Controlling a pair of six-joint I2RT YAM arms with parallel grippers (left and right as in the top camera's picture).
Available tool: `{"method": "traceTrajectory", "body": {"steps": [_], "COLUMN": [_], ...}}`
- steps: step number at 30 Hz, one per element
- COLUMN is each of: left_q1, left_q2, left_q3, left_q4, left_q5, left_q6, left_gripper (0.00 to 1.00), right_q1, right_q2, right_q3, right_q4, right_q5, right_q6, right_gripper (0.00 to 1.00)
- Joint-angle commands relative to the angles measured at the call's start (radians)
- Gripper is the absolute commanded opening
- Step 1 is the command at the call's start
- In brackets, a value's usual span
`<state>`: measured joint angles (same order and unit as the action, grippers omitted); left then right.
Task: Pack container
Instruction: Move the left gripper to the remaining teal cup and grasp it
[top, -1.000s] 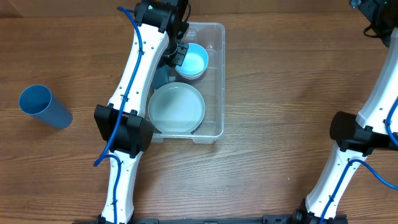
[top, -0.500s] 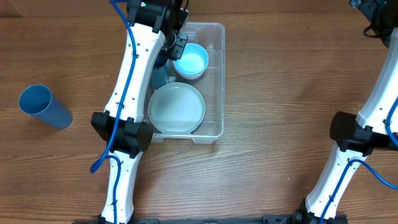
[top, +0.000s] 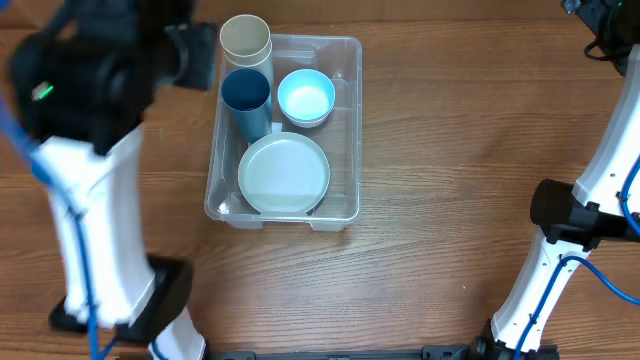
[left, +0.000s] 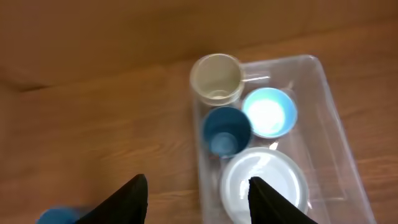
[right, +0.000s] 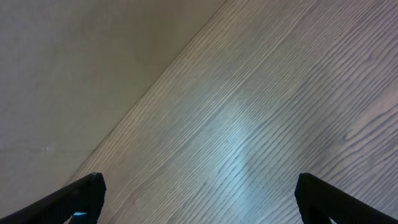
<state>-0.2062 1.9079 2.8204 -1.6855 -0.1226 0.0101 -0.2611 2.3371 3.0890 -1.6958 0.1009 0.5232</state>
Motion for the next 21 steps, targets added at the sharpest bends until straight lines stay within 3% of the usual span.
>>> {"method": "traceTrajectory", "body": {"steps": [1,7,12,21], "left_q1": [0.09,0.391,0.565,0.599], "left_q2": [-0.146,-0.25,-0.244,-0.244], "left_q3": [-0.211,-0.642,-0.893,-1.122], "left_q4": [-0.004,0.013,0.262,0.584], "left_q5": [-0.096,-0.102,-0.048,-0.015], "left_q6": [-0.009,-0.129,-0.165,-0.141], "left_gripper": [0.52,0.63,0.66,0.71], "right_q1": [0.001,0.001,0.001,0.001], "right_q2": [-0.008,-0.008,-0.008,-0.008], "right_q3": [0.006,0.006,0.006,0.006], "right_q4": [0.002,0.002,0.002,0.002], "right_q5": [0.003,0.003,0.003,0.003], "right_q6": [-0.004,-0.004,-0.004,-0.004], "right_gripper": [1.0,1.0,1.0,1.0]}}
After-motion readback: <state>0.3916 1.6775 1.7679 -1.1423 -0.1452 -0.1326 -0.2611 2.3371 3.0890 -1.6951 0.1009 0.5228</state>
